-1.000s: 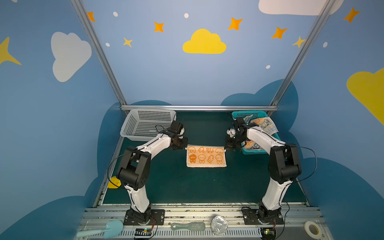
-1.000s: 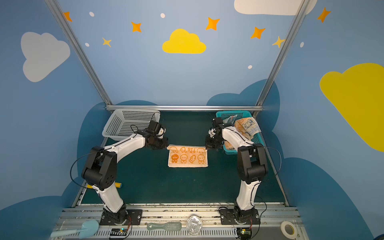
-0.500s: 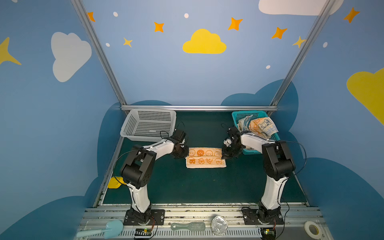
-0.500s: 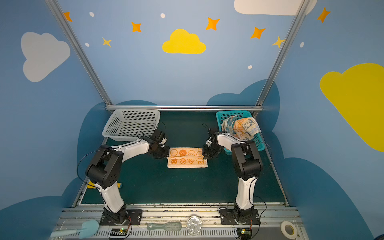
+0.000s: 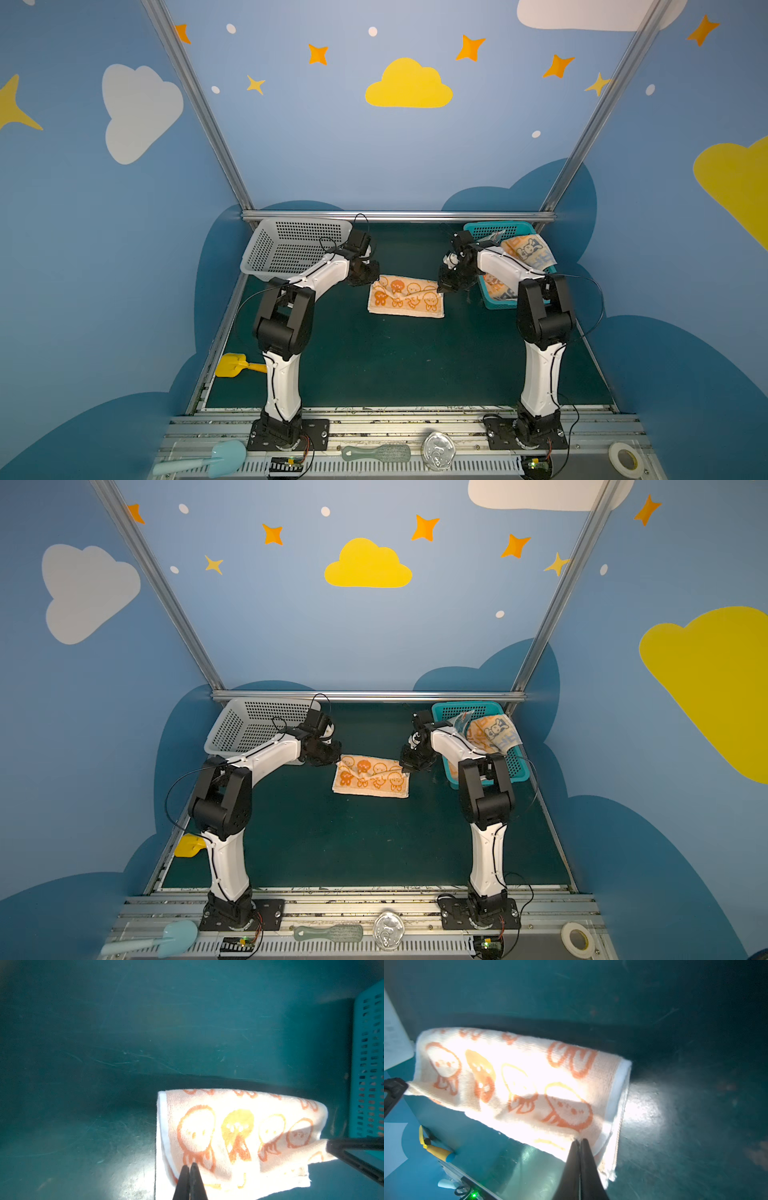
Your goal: Fold and stack the towels
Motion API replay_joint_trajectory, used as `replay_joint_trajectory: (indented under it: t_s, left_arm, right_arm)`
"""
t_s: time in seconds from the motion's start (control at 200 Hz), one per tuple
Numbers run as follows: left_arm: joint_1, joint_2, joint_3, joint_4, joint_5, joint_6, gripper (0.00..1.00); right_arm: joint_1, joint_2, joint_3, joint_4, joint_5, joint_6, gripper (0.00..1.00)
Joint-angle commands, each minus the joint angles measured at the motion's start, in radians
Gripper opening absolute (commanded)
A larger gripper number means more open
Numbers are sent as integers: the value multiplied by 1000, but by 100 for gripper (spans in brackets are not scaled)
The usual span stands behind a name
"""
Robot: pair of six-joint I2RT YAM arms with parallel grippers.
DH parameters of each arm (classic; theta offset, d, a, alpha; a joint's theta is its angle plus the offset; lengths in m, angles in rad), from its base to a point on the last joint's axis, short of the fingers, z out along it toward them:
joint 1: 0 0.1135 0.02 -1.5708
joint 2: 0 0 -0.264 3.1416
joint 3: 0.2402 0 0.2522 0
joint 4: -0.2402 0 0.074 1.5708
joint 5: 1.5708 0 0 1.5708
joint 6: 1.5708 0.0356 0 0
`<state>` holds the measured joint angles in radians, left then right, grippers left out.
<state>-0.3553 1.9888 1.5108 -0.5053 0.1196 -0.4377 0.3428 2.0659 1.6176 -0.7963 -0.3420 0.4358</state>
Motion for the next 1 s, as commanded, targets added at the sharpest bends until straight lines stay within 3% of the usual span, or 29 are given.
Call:
replay_joint_trajectory:
  t_s: [0.0, 0.295, 0.996]
  left_arm:
    - [-2, -53, -9, -58, -12, 24, 3]
    - [-2, -132, -132, -15, -4, -3, 3]
    - [-27, -145, -274, 49, -1, -31, 3]
  right_arm:
    - [-7, -62, 2, -70, 4, -18, 0]
    - [-6, -147, -113, -50, 17, -22, 0]
    - [18, -196, -364, 84, -2, 18, 0]
